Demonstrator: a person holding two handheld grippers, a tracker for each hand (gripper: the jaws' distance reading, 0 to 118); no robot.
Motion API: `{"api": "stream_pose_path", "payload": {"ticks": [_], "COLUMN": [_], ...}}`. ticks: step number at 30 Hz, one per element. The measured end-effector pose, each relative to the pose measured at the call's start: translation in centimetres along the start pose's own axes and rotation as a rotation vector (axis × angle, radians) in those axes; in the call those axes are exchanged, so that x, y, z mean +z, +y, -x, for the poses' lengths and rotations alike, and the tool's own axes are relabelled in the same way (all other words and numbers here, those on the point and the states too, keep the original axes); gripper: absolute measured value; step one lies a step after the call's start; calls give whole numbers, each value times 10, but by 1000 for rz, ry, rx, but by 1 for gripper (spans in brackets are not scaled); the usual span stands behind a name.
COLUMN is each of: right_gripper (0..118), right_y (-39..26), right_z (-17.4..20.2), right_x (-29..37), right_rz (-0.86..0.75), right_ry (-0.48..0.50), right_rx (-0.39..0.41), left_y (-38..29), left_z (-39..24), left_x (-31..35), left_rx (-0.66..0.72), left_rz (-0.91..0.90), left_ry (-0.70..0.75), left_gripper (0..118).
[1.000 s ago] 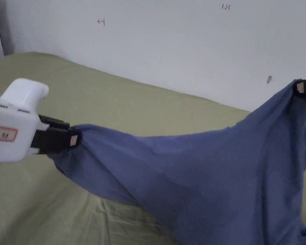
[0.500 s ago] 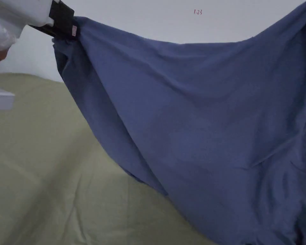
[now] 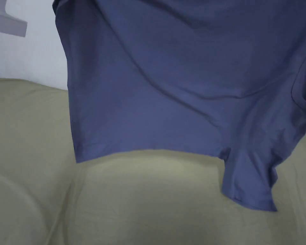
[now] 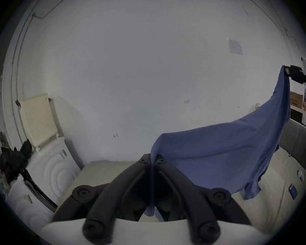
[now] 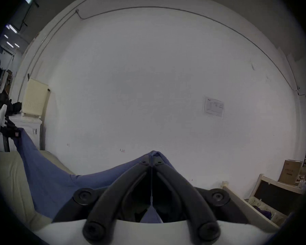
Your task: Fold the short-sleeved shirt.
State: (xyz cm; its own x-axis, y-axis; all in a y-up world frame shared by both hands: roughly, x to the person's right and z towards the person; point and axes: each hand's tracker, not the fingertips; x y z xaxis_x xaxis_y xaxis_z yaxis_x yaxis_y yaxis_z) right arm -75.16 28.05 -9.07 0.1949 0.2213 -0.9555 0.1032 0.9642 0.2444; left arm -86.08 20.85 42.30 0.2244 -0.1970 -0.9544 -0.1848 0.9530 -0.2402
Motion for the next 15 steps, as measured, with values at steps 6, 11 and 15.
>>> {"api": "stream_pose_path", "payload": {"ticks": [6, 11, 15], "right_gripper": [0, 0, 0], "right_y": [-2, -25, -53], "right_z": [1, 14, 25], "right_x": [25, 59, 89], "right_rz": [17, 101, 149], "right_ry": [38, 107, 170], "right_rx": [-17, 23, 15], "left_y": [-9, -47, -88], "left_z": [3, -5, -9], "left_x": [19, 35, 52], "left_rx": [2, -24, -37], "left_rz": [7, 60, 113], "left_ry": [-18, -69, -110], "left_gripper": [4, 4, 4]}}
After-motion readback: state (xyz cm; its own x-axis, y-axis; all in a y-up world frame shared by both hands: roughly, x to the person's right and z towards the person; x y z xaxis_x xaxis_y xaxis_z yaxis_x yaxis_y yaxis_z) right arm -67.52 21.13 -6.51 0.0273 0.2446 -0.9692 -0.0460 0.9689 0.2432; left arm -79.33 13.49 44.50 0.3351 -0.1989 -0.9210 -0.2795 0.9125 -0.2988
